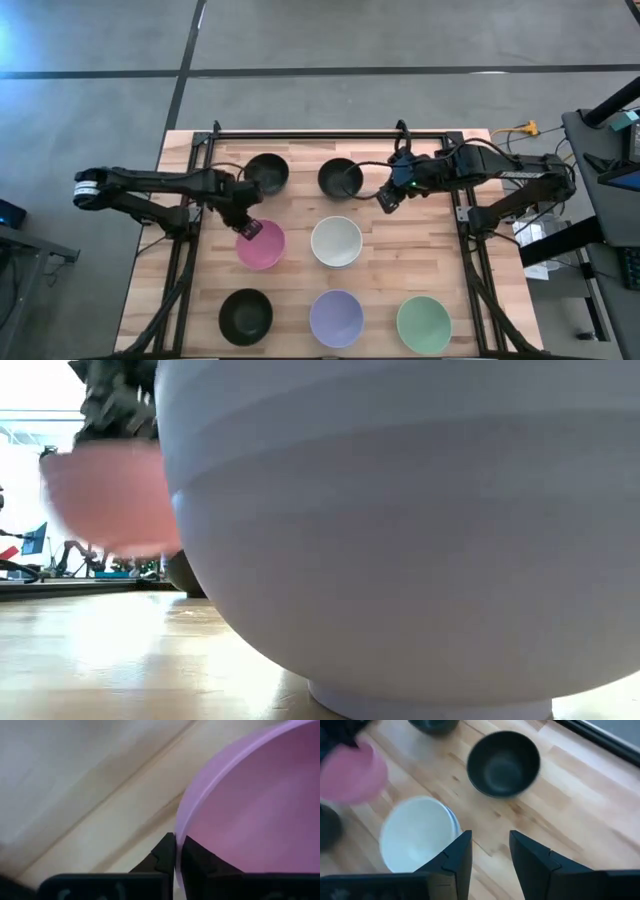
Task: Nest bowls inside each other
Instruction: Stack the pink bowl on top of the white bowl
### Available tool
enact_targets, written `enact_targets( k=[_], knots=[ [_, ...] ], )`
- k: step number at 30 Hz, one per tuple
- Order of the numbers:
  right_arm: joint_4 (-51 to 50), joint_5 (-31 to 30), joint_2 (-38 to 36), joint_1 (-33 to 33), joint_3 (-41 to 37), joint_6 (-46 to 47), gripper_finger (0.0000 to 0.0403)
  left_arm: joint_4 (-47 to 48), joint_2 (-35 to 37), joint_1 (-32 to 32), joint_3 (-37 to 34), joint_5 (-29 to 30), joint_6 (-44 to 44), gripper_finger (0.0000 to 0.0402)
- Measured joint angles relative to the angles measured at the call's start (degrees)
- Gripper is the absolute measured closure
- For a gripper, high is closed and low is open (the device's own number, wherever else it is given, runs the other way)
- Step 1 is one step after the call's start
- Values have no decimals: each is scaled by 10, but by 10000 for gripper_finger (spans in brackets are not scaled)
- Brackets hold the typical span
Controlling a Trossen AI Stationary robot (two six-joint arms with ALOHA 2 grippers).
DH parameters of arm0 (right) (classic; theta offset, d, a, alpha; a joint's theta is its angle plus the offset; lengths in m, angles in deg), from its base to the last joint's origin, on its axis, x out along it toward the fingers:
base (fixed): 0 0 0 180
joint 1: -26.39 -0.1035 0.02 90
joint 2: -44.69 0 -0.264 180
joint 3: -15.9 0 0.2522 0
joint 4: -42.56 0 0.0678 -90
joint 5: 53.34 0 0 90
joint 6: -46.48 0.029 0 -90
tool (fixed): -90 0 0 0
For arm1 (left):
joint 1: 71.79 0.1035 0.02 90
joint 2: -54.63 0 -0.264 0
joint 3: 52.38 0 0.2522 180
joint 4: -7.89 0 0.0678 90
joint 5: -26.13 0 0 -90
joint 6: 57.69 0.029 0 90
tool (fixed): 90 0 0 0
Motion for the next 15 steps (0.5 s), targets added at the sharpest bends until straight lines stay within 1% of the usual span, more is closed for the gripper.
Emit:
enact_targets(
  k=[3,6,10,15],
  knots=[
    [-25,-10,-11,-14,-9,-35,281,-10,-4,0,70,2,-16,400],
    [-28,-23,-26,-30,-34,-57,282,-31,-30,0,150,2,-16,400],
    [-25,-25,-48,-41,-75,-53,280,-40,-100,-4,264,3,0,400],
    [-23,-25,-78,-60,-138,22,280,-37,-215,-11,409,-17,35,401]
  ],
)
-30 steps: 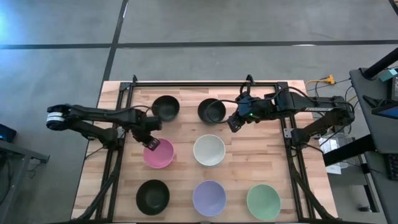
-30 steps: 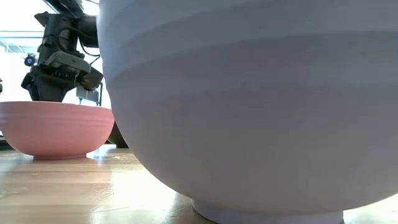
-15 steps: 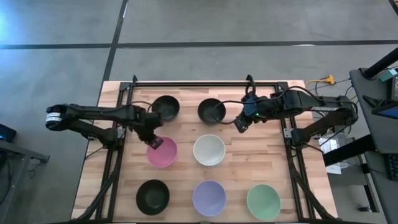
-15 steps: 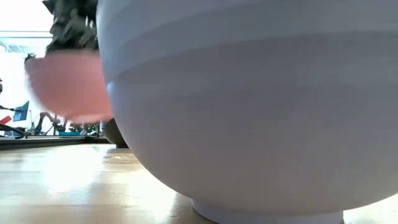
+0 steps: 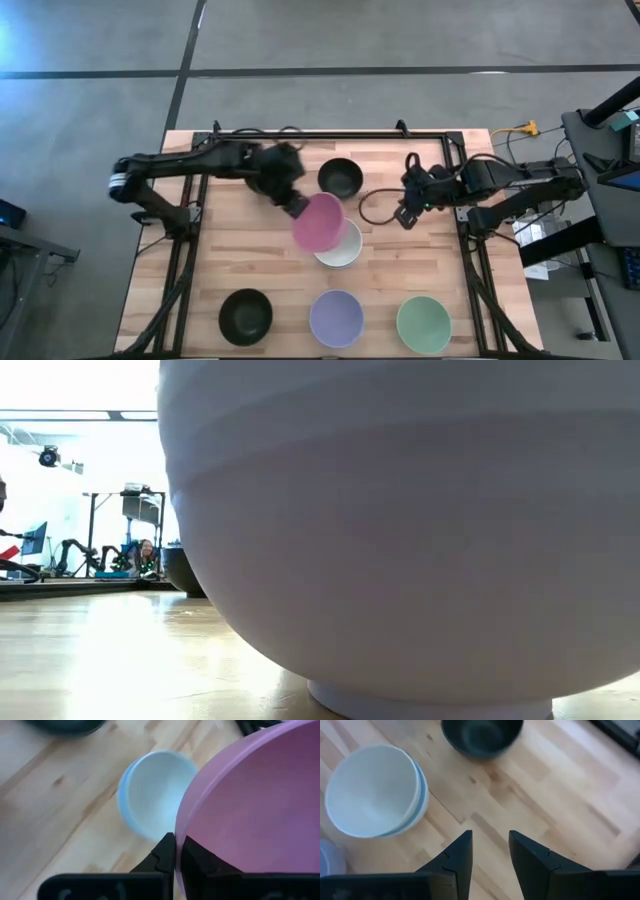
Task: Nest bowls inside each other
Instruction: Stack the pink bowl on top of the white bowl
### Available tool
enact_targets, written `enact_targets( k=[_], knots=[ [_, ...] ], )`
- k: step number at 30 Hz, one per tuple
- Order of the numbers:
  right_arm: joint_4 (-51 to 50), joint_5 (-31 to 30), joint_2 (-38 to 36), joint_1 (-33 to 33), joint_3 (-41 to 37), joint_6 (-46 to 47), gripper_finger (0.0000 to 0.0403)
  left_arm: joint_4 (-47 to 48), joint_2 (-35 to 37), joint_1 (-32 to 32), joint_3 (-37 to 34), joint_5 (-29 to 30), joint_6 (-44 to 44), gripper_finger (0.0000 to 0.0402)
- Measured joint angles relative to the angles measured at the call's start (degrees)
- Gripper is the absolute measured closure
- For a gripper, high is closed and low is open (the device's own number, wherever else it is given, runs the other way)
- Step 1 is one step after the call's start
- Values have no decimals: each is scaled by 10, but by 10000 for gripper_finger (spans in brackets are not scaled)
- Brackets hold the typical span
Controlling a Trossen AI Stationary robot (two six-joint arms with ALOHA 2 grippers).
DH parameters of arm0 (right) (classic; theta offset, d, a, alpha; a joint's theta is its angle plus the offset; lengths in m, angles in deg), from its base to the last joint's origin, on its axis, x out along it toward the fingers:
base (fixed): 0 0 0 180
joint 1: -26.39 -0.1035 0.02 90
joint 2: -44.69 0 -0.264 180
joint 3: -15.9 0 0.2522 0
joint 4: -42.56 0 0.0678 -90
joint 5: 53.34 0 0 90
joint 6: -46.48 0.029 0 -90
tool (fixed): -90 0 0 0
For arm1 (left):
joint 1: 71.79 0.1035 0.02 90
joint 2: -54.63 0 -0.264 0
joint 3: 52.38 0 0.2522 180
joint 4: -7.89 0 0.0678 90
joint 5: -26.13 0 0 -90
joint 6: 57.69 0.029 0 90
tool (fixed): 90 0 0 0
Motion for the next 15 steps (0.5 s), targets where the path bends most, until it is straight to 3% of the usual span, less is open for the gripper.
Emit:
enact_targets(
  k=[10,15],
  knots=[
    [35,-1,-91,-89,-95,98,286,163,-238,-3,271,-16,58,401],
    [35,-34,-139,-122,-114,127,285,208,-308,-7,346,-8,60,401]
  ],
)
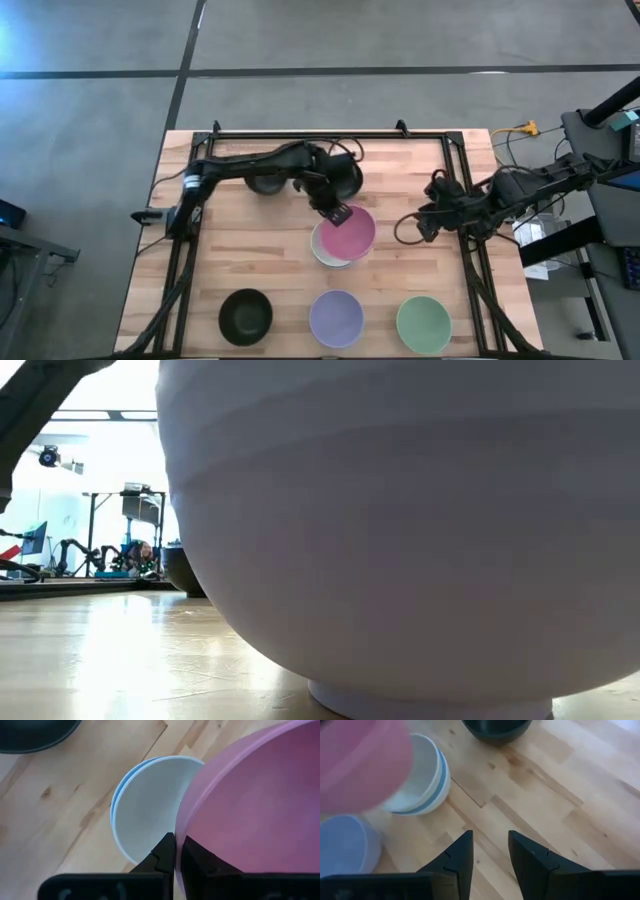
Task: Nest bowls inside each other
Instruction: Stack the pink bowl on top of the white bowl
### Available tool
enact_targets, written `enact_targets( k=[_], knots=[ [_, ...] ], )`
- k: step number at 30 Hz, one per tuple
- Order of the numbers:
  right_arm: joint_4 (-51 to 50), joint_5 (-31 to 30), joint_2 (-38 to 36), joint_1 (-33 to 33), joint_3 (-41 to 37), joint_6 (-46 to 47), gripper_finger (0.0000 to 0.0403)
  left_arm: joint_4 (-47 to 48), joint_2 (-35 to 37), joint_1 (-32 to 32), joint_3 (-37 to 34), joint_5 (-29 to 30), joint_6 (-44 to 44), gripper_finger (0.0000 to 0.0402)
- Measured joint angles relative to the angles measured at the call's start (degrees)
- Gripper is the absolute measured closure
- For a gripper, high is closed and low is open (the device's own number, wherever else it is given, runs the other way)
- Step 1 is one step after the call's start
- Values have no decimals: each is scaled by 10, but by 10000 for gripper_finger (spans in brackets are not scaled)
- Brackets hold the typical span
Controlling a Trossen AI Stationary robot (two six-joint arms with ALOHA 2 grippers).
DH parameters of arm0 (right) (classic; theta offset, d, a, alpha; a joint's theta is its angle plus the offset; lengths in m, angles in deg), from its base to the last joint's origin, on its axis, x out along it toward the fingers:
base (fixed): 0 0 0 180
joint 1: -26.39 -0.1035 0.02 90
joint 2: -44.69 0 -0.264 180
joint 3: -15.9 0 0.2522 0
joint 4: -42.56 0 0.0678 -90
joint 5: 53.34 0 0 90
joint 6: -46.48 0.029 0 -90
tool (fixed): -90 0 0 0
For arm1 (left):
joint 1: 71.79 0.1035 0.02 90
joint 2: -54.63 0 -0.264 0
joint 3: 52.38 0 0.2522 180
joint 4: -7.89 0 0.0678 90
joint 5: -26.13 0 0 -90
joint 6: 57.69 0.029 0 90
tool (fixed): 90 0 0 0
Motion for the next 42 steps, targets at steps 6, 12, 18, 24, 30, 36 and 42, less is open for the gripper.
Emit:
enact_targets(
  k=[6,12,18,24,30,36,42],
  knots=[
    [1,-31,-38,-14,1,-3,289,56,-45,-5,17,22,-4,401],
    [8,-55,-52,-14,10,-46,299,86,-63,-7,16,67,-6,401],
    [10,-56,-54,-14,19,-65,309,85,-80,-7,16,71,-5,401],
    [10,-56,-53,-14,17,-71,319,84,-88,-9,16,70,-4,402],
    [10,-56,-54,-14,17,-81,328,84,-88,-9,16,75,-3,402],
    [10,-56,-54,-14,17,-85,330,84,-89,-9,16,75,-1,402],
    [10,-56,-54,-14,17,-87,330,82,-89,-9,16,78,-1,402]
  ],
)
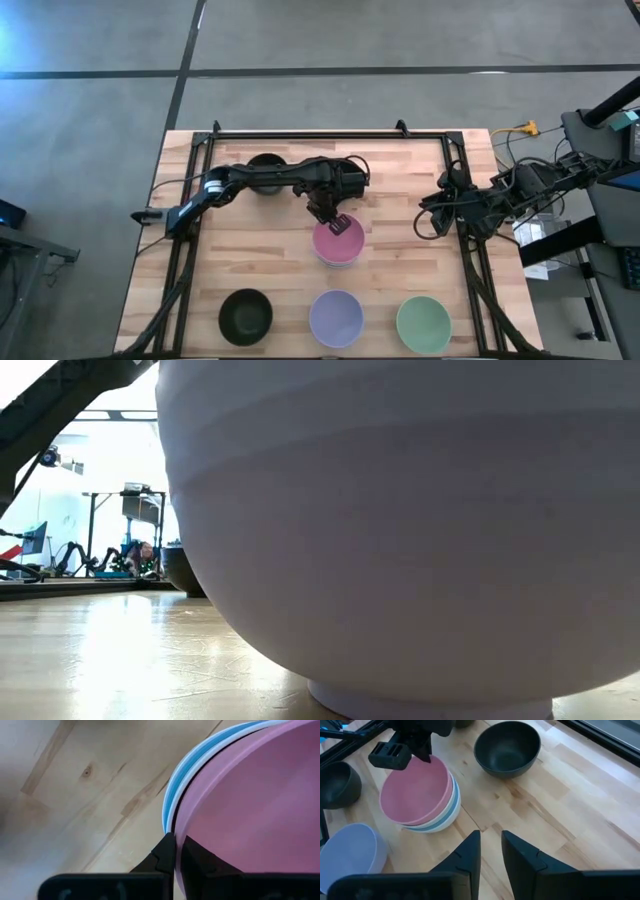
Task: Nest bowls inside each other
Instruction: Stack the pink bowl on top of the white bowl, then stack the bottom black bowl on top of the pink bowl
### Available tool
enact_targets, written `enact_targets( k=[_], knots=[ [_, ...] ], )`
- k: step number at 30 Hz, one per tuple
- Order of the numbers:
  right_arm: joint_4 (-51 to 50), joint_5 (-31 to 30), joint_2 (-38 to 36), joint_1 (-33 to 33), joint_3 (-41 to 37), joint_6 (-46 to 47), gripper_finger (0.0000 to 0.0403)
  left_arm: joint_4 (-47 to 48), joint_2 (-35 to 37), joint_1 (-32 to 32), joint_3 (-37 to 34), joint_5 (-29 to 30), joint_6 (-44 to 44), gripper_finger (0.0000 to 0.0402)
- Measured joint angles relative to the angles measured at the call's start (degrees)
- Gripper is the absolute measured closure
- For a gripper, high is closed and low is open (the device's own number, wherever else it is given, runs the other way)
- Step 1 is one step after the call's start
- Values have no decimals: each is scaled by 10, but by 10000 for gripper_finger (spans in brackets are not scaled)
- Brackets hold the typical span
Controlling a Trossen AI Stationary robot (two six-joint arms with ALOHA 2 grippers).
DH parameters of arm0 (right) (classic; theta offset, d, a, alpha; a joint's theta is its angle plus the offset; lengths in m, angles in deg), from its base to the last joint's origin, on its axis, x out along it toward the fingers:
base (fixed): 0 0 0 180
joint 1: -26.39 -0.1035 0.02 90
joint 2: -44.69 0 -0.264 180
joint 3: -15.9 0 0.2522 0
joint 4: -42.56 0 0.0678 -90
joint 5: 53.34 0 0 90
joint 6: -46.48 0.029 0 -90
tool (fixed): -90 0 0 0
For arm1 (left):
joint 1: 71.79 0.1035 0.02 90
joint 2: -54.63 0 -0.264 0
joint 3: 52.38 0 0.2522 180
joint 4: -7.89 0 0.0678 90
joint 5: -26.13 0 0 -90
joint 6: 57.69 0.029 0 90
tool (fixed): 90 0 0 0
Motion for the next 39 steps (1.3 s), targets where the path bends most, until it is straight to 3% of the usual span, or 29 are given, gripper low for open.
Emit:
enact_targets(
  k=[23,39],
  knots=[
    [1,1,0,0,17,2,337,-11,0,0,-28,-2,12,398],
    [1,1,0,0,19,6,339,-12,19,0,-23,-2,29,256]
  ],
)
